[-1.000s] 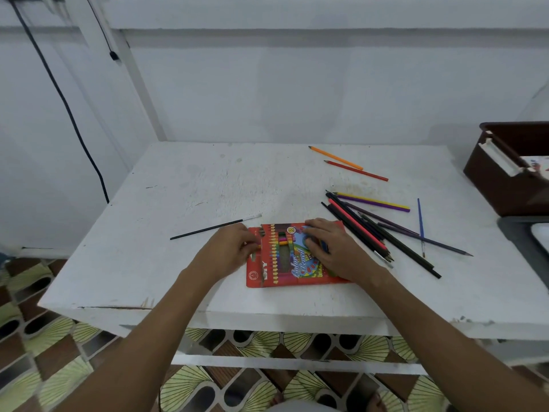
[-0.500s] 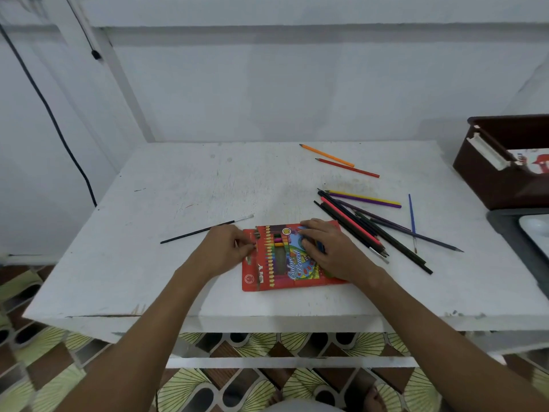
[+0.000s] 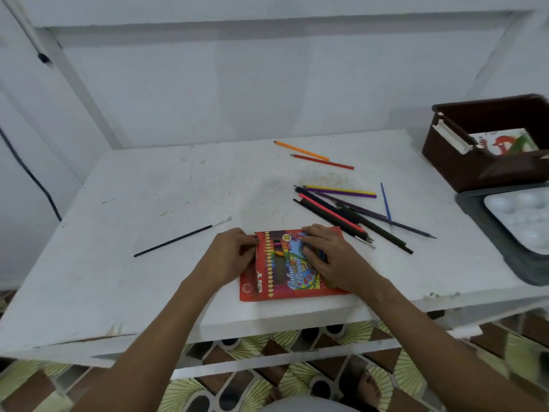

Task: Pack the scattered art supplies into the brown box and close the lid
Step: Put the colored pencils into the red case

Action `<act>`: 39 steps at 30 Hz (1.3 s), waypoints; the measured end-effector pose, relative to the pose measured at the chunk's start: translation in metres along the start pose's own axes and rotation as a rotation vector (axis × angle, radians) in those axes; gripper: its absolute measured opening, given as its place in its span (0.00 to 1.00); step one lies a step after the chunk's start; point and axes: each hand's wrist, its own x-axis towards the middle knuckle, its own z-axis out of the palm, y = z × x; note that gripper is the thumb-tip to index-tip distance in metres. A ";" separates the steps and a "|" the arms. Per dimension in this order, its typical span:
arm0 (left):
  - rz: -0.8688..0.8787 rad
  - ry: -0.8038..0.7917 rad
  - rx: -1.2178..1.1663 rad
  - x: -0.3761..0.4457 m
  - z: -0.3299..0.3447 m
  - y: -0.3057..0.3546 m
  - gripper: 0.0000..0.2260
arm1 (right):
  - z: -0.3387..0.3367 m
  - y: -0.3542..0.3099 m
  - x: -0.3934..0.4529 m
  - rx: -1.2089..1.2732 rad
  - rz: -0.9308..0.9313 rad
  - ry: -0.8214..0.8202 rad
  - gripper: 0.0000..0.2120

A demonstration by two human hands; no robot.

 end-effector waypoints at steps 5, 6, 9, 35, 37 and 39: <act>-0.014 -0.083 0.063 0.025 -0.007 0.014 0.10 | -0.014 0.010 -0.015 -0.023 0.038 0.018 0.17; 0.012 -0.063 0.070 0.034 -0.009 0.018 0.09 | -0.017 0.011 -0.017 -0.025 0.048 0.018 0.18; 0.117 -0.007 0.058 0.070 -0.009 0.039 0.10 | -0.022 0.018 -0.023 -0.037 0.074 0.014 0.18; 0.167 -0.383 0.395 0.165 -0.006 0.060 0.09 | -0.047 0.037 -0.020 0.002 0.102 0.137 0.14; 0.171 -0.386 0.400 0.161 -0.005 0.059 0.10 | -0.054 0.041 -0.012 -0.030 0.139 0.232 0.12; 0.163 -0.389 0.400 0.156 -0.005 0.058 0.11 | -0.062 0.045 -0.003 -0.069 0.190 0.270 0.11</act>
